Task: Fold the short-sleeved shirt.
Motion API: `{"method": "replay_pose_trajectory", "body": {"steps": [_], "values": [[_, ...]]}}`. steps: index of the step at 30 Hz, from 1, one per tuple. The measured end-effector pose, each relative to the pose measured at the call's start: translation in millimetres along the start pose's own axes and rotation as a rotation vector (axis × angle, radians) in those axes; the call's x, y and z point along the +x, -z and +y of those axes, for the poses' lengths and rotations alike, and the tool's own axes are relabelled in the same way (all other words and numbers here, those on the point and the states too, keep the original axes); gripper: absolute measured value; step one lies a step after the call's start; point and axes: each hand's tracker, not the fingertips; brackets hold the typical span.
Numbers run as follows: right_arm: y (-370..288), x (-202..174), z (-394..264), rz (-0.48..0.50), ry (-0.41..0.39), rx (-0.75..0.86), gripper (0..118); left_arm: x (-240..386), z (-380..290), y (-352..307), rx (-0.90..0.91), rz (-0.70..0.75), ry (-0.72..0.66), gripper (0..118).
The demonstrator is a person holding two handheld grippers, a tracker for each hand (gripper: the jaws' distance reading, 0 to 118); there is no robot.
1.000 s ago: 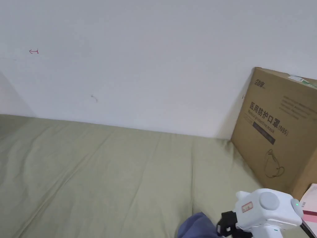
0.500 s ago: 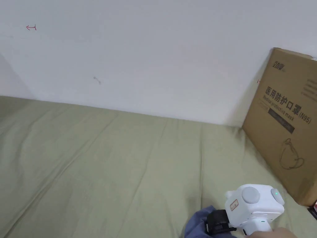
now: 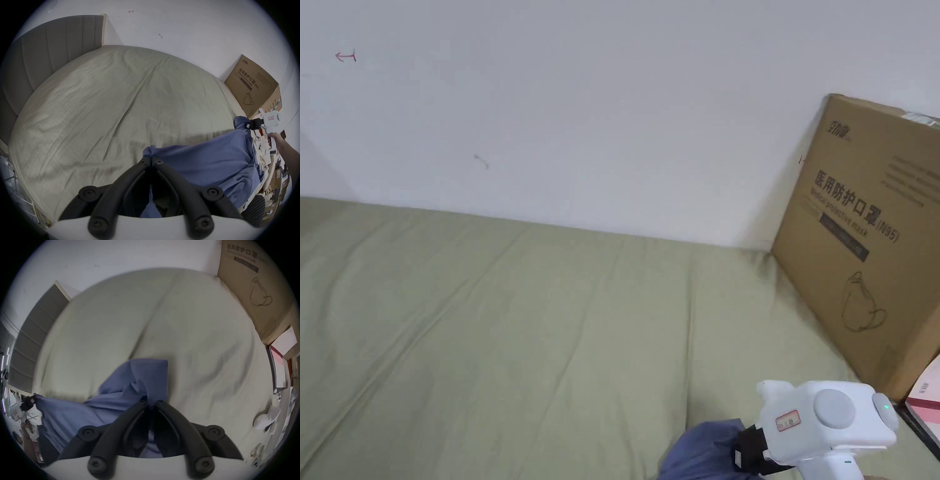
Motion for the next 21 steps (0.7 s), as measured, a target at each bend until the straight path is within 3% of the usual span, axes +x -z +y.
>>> {"method": "replay_pose_trajectory", "body": {"steps": [6,10,21], "values": [[-106.2,-4.7,-31.8,0.041,0.081,0.238,1,9.0,14.9,-36.8,0.105,-0.056,-0.019,0],[-185.3,-3.9,-50.8,0.058,0.134,0.370,1,26.3,40.0,-79.0,0.223,-0.104,0.056,0],[-356.9,-36.2,-36.8,-0.016,0.063,0.617,1,74.4,149.9,-185.3,0.446,-0.143,0.252,0]]}}
